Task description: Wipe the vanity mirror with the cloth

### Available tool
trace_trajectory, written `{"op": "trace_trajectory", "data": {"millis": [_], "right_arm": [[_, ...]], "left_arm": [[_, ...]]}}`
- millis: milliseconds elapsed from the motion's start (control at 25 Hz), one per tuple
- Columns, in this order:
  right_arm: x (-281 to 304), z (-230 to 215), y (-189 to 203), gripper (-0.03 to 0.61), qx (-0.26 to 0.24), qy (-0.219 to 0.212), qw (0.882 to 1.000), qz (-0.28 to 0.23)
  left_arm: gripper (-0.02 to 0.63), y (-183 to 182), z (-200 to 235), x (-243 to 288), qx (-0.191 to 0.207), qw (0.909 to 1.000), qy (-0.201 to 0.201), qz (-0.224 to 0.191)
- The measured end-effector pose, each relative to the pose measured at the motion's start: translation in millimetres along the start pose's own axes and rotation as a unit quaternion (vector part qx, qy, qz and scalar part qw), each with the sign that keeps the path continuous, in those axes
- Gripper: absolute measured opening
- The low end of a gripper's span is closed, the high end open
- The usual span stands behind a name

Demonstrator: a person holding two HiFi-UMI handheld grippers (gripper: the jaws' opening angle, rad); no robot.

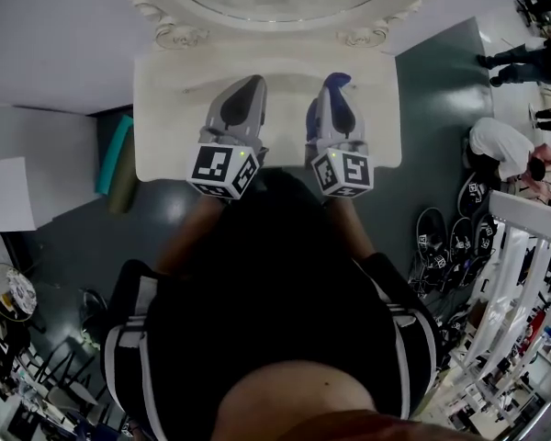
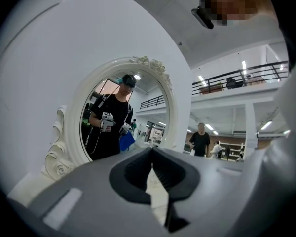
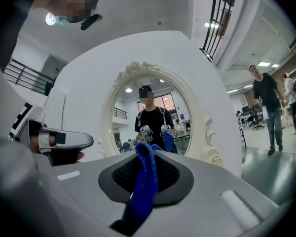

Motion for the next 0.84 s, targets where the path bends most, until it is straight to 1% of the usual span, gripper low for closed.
{"op": "trace_trajectory", "data": {"millis": [280,840], "right_arm": [[-1.2,0.0,-1.7,0.038,0.007,-0.005,1.0,-0.009],[-3.5,1.6,-4.0,0.038,0.012,0.001,1.0,-0.014]], "left_arm": [[0.009,0.0,-1.3,2.8,-0.001,1.0,0.0,0.002],[0.009,1.3,0.5,1.1,-0.009,0.9999,0.002,0.006]]}}
Point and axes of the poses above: the fingertips, and each gripper's own axes: x forward along the fingers, z to its left, y out of its underside, the point moved 2 cm from there along -x, backward along the fingers, and after that the axes turned 10 degrees about z, right-handed, at the moved point
